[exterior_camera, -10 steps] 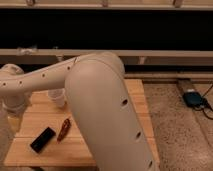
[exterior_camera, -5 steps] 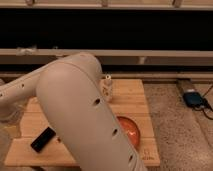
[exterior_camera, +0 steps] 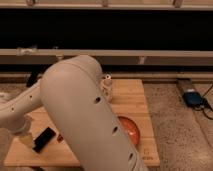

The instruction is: Place the eraser on the white sponge

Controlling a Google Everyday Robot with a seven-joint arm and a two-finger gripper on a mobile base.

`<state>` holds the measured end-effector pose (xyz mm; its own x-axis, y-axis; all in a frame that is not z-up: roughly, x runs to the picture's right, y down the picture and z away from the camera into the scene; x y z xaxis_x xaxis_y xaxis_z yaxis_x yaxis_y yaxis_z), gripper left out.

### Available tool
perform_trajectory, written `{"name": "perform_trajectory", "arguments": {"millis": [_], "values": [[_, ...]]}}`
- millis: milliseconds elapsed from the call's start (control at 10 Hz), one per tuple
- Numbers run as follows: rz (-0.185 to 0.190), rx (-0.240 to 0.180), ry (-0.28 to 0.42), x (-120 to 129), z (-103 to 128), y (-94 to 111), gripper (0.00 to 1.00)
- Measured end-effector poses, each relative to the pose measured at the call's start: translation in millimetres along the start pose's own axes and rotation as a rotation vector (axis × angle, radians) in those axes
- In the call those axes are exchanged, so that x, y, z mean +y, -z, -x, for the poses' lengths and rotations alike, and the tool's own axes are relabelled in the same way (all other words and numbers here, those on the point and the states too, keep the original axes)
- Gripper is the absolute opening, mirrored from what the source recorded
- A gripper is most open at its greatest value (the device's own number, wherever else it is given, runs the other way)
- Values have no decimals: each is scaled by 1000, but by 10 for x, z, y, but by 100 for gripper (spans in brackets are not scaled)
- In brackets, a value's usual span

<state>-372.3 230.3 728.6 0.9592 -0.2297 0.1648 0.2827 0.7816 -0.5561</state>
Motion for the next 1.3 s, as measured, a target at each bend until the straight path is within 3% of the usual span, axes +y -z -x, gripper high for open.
{"name": "perform_trajectory", "arguments": {"millis": [200,500,1300], "values": [[36,-1,-13,41,-143,-149,80],[64,4,-4,82,-115,-340,80],[94,7,2,103,-45,-635,80]]}}
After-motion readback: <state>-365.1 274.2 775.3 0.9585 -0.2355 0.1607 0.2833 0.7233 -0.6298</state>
